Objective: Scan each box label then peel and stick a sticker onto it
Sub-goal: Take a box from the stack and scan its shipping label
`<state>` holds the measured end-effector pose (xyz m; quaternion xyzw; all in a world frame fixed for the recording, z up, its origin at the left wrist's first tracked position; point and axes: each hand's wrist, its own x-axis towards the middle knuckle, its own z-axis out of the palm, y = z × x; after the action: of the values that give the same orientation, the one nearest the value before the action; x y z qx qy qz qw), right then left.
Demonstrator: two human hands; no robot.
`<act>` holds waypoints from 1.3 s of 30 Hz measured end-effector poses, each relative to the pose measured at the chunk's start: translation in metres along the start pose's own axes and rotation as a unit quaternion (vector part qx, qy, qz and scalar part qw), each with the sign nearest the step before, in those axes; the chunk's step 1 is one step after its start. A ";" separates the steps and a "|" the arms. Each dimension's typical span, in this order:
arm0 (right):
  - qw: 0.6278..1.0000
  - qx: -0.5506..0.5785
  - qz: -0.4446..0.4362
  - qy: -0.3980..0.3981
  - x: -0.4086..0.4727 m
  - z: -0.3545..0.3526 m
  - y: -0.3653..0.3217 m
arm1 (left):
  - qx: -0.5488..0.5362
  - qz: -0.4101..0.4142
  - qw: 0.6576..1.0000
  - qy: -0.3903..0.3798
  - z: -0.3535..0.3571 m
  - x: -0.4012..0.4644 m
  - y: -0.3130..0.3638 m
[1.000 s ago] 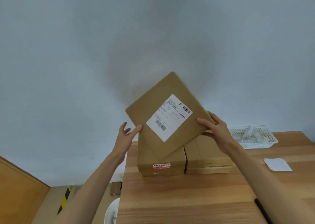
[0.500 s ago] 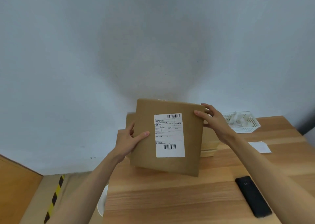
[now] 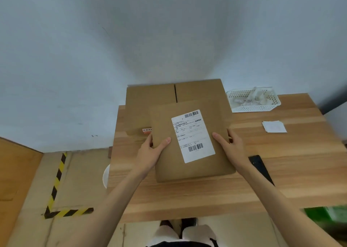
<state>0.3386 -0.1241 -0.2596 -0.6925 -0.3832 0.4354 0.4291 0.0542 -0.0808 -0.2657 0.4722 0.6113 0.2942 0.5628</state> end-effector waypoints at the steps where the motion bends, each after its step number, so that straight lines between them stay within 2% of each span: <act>1: 1.000 0.001 0.009 0.002 -0.006 -0.001 0.007 | 0.001 -0.008 1.000 -0.010 0.003 -0.002 -0.008; 8: 0.996 0.004 0.092 0.009 -0.042 -0.026 0.054 | 0.019 -0.041 0.994 -0.101 0.040 -0.005 -0.045; 13: 0.990 -0.009 0.137 0.008 -0.033 -0.050 0.086 | 0.026 -0.083 0.986 -0.140 0.077 0.001 -0.059; 21: 0.982 -0.046 0.179 -0.033 0.023 -0.085 0.150 | 0.010 -0.140 0.988 -0.068 0.144 0.023 -0.095; 28: 0.979 -0.073 0.179 -0.060 0.040 -0.101 0.191 | 0.017 -0.142 0.989 -0.032 0.183 0.028 -0.121; 31: 0.977 -0.109 0.179 -0.049 0.051 -0.106 0.196 | 0.018 -0.141 0.990 -0.021 0.187 0.030 -0.122; 33: 0.974 -0.162 0.156 -0.002 0.057 -0.116 0.198 | 0.025 -0.137 0.990 -0.018 0.189 0.030 -0.123; 35: 0.953 -0.272 0.129 0.033 0.061 -0.130 0.206 | 0.024 -0.138 0.990 -0.014 0.188 0.032 -0.125; 37: 0.897 -0.418 0.140 0.030 0.063 -0.141 0.216 | 0.020 -0.144 0.989 -0.013 0.187 0.032 -0.126; 39: 0.845 -0.510 0.158 0.015 0.061 -0.146 0.225 | 0.016 -0.144 0.989 -0.012 0.187 0.031 -0.126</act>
<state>0.5301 -0.1830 -0.4478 -0.8715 -0.4300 0.2296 -0.0532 0.2066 -0.1330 -0.4272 0.3921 0.6708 0.1945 0.5988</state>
